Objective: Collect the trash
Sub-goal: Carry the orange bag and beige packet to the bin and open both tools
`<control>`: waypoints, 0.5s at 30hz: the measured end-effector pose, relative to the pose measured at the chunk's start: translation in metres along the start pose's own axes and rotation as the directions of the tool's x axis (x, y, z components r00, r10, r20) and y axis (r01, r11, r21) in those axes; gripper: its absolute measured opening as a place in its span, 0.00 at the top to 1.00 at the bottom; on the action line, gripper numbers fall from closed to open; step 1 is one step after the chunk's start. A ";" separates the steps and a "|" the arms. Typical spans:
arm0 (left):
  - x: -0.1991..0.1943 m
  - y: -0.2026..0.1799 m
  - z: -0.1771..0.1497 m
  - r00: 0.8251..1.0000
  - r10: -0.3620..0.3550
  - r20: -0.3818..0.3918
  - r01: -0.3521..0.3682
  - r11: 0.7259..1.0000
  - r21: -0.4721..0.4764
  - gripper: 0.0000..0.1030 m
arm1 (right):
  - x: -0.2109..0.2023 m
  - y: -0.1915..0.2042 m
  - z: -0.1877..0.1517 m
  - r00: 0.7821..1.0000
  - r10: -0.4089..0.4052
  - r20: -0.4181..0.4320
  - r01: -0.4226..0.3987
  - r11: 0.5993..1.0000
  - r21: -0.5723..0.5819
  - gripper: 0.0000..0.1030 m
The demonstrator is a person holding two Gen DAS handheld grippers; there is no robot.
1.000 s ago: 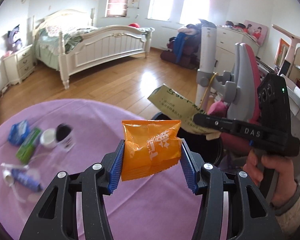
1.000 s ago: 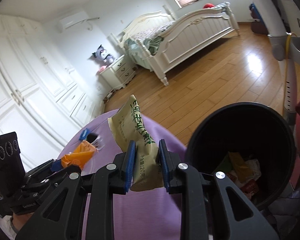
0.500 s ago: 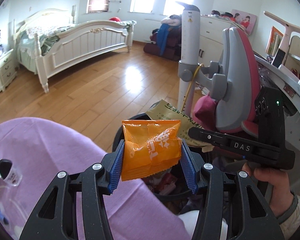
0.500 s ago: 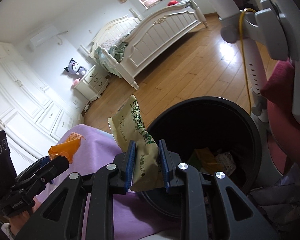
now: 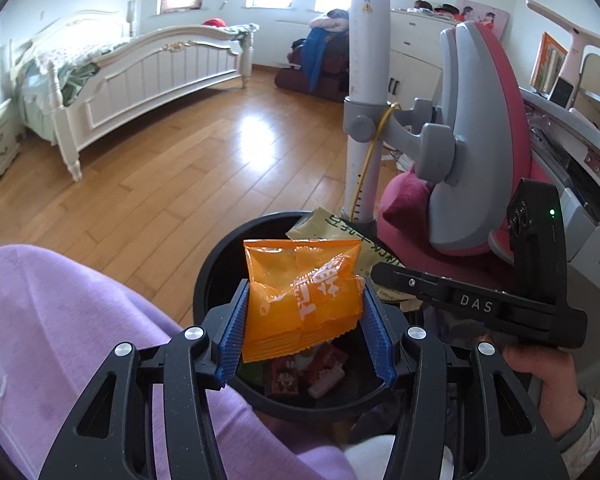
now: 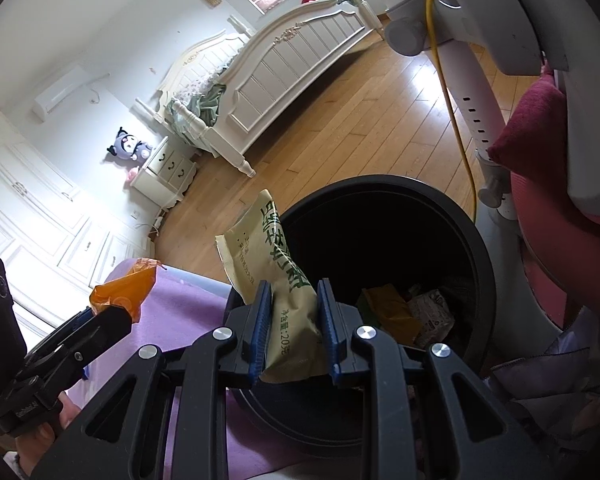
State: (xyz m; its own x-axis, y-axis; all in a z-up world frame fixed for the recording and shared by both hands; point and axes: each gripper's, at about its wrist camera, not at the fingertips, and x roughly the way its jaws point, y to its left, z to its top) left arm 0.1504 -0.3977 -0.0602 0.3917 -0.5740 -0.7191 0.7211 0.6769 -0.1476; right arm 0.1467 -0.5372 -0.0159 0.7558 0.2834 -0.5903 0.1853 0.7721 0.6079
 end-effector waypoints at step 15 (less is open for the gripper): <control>-0.016 0.001 -0.002 0.998 0.056 0.016 -0.056 0.998 -0.008 0.21 | -0.010 -0.004 0.001 1.000 -0.008 -0.007 0.008 0.998 0.061 0.35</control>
State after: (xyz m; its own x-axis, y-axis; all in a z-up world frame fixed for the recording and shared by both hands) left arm 0.1441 -0.3871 -0.0503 0.4410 -0.5423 -0.7151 0.6932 0.7119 -0.1124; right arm 0.1387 -0.5443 -0.0118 0.7499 0.2815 -0.5986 0.2291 0.7384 0.6342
